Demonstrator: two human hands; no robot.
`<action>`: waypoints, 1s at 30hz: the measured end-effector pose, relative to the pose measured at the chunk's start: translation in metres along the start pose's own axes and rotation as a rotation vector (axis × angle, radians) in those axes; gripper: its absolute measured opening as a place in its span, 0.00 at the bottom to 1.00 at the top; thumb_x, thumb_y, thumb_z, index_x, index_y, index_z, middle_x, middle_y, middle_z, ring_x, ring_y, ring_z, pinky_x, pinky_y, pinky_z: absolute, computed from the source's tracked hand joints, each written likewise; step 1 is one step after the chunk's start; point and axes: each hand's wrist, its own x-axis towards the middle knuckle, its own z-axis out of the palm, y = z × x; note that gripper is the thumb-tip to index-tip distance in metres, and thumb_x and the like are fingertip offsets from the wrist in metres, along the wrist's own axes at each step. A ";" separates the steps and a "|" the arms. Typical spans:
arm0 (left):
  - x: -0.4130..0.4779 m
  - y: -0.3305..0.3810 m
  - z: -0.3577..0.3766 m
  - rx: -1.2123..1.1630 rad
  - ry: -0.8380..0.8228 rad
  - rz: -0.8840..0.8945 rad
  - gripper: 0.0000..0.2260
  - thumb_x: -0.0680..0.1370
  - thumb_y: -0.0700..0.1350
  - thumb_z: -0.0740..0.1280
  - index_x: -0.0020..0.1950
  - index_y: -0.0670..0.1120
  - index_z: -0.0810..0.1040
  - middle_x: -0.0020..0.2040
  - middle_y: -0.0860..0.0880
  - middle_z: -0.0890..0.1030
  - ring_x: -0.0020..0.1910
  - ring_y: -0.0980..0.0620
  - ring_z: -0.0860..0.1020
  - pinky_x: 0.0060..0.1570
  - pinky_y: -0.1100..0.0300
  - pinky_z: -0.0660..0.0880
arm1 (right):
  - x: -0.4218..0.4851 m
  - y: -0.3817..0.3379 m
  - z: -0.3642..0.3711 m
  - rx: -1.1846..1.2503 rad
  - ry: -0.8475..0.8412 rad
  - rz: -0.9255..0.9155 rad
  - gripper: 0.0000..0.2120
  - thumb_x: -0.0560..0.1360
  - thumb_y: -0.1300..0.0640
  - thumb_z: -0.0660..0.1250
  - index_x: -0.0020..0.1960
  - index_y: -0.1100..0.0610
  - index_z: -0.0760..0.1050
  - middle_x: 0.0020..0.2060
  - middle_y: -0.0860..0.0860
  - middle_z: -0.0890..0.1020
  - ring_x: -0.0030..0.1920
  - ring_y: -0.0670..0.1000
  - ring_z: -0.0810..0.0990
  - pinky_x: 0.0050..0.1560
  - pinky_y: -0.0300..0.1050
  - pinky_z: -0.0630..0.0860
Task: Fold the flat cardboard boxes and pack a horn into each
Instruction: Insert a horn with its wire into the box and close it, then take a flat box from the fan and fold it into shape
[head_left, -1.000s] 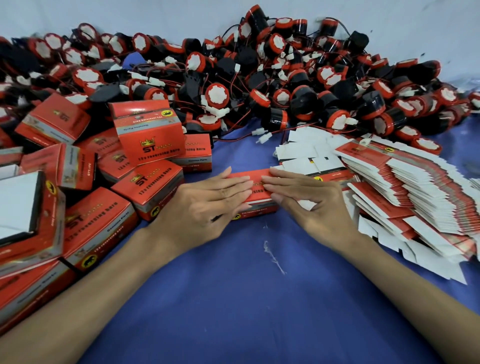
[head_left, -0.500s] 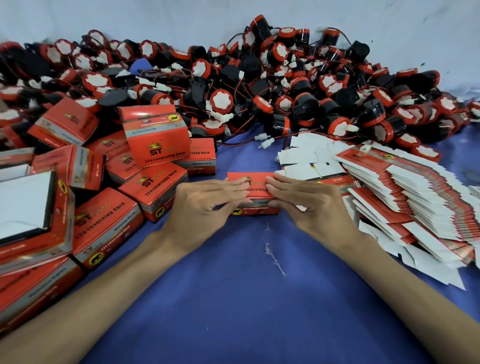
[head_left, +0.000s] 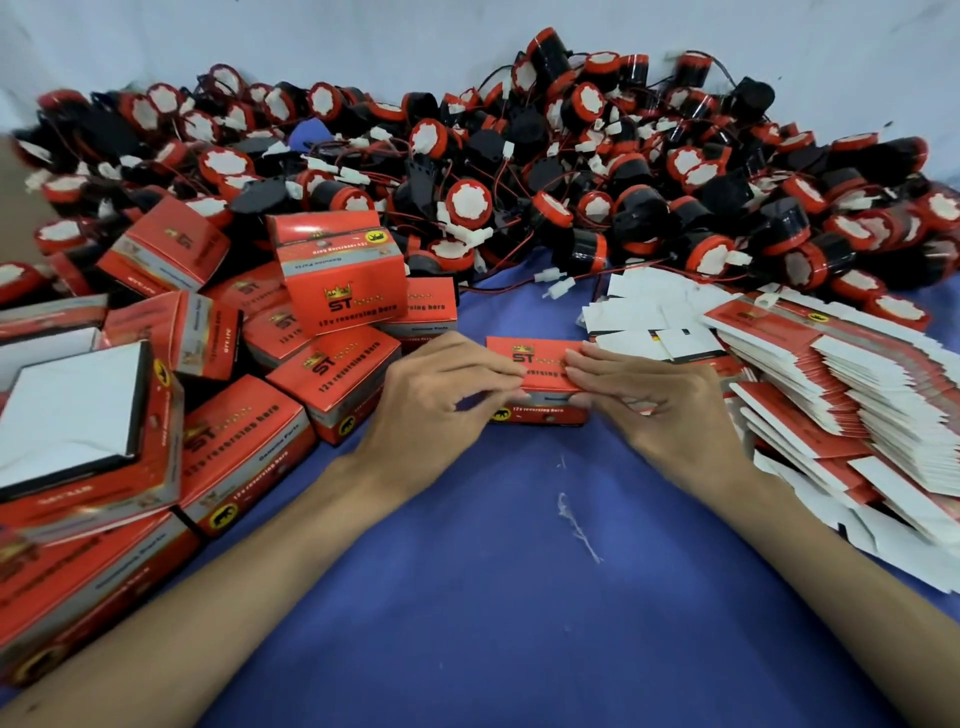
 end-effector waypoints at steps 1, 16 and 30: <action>0.001 -0.001 0.000 -0.031 -0.018 -0.016 0.03 0.70 0.38 0.76 0.43 0.39 0.85 0.43 0.46 0.85 0.42 0.48 0.81 0.49 0.59 0.76 | 0.000 0.001 0.000 0.022 0.002 0.023 0.13 0.68 0.67 0.75 0.51 0.66 0.81 0.52 0.54 0.82 0.56 0.52 0.81 0.60 0.47 0.76; -0.001 0.001 -0.001 0.307 -0.066 0.285 0.07 0.72 0.28 0.69 0.45 0.37 0.85 0.35 0.42 0.82 0.32 0.44 0.78 0.33 0.53 0.76 | -0.001 -0.005 0.002 -0.045 0.019 0.003 0.11 0.69 0.68 0.75 0.51 0.66 0.82 0.51 0.57 0.83 0.56 0.54 0.81 0.59 0.51 0.77; 0.003 -0.004 -0.007 0.087 -0.105 -0.024 0.24 0.75 0.48 0.69 0.68 0.40 0.71 0.51 0.50 0.84 0.53 0.51 0.79 0.60 0.59 0.71 | -0.001 0.000 -0.004 -0.127 -0.148 -0.107 0.13 0.73 0.69 0.70 0.57 0.64 0.80 0.58 0.58 0.80 0.63 0.59 0.77 0.60 0.56 0.77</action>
